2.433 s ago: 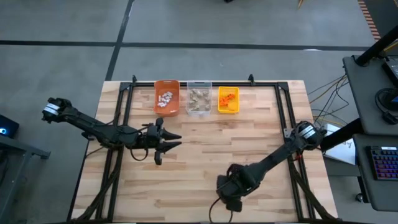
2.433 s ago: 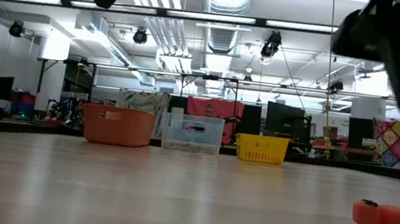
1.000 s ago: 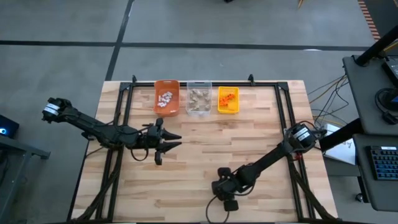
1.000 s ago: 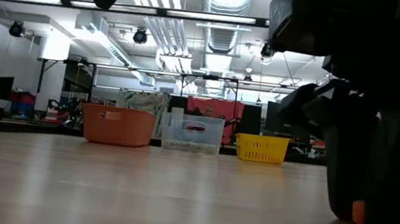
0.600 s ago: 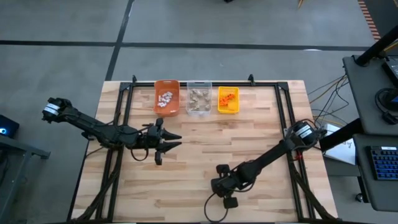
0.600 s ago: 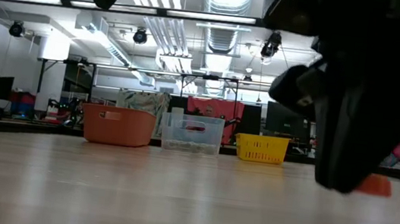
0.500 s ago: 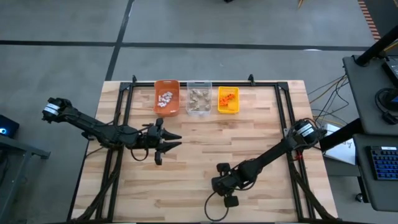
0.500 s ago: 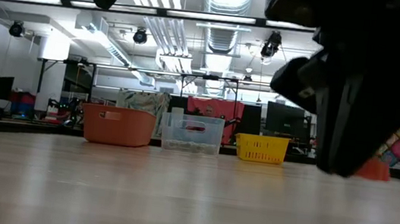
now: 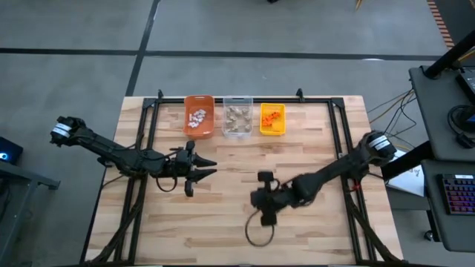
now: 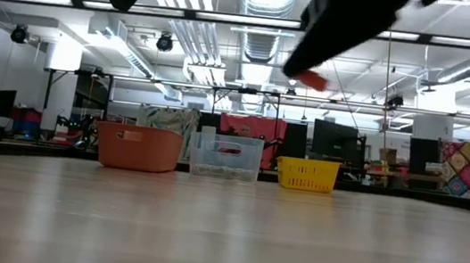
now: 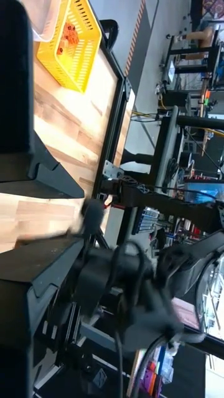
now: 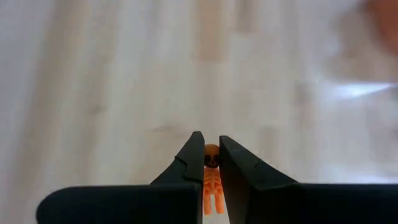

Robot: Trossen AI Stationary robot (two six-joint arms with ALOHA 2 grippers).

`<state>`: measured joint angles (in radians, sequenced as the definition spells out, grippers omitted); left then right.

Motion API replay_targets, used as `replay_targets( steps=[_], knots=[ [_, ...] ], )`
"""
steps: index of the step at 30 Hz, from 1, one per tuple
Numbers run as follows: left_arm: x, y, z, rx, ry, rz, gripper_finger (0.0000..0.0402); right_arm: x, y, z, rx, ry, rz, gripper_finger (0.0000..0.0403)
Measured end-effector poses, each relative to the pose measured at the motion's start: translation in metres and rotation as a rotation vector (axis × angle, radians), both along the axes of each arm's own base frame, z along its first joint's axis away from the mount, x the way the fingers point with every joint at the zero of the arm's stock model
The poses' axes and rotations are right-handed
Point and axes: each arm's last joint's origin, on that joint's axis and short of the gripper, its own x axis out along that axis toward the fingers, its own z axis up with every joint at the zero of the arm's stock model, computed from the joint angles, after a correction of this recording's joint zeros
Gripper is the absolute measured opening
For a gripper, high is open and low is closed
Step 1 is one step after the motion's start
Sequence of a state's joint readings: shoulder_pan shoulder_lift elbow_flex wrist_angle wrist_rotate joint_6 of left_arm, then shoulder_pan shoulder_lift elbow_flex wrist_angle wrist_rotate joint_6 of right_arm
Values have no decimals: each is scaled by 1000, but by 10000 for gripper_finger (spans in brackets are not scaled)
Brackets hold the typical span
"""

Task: Sort Halloween decoration
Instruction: Put the orange skeleton toy into the yellow bin

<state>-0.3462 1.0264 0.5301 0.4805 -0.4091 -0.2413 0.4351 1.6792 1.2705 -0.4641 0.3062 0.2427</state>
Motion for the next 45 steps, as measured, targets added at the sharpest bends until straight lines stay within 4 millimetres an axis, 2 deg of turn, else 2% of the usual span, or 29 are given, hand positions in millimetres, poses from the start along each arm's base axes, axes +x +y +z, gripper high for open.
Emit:
replay_targets(
  steps=[3, 6, 10, 13, 16, 19, 22, 24, 28, 33, 38, 45],
  knots=[
    [0, 0, 0, 0, 0, 0, 94, 7, -28, 8, -83, -32, -55, 18],
    [0, 0, 0, 0, 0, 0, 94, 16, -64, 14, -172, -42, -120, 18],
    [0, 0, 0, 0, 0, 2, 94, 24, -130, 17, -223, -22, -263, 18],
    [0, 0, 0, 7, 1, 3, 94, 21, -187, 17, -254, 14, -384, 18],
    [0, 0, 0, 19, 2, 3, 94, 8, -241, 15, -264, 70, -519, 18],
    [0, 0, 0, 27, 2, 3, 94, -13, -291, 12, -219, 132, -641, 18],
    [0, 0, 0, 48, 4, 3, 94, -36, -332, 1, -108, 134, -719, 18],
    [0, 1, 0, 55, 4, 5, 94, -49, -350, -10, -20, 103, -733, 18],
    [0, 1, 0, 71, 5, 7, 94, -67, -368, -30, 71, 41, -764, 18],
    [0, 1, 0, 78, 7, 6, 94, -77, -369, -49, 63, -6, -792, 18],
    [0, 1, 0, 102, 8, 7, 94, -77, -368, -53, 65, -46, -798, 24],
    [0, 2, -1, 116, 18, 55, 94, -75, -369, -52, 103, -86, -810, 80]
  ],
)
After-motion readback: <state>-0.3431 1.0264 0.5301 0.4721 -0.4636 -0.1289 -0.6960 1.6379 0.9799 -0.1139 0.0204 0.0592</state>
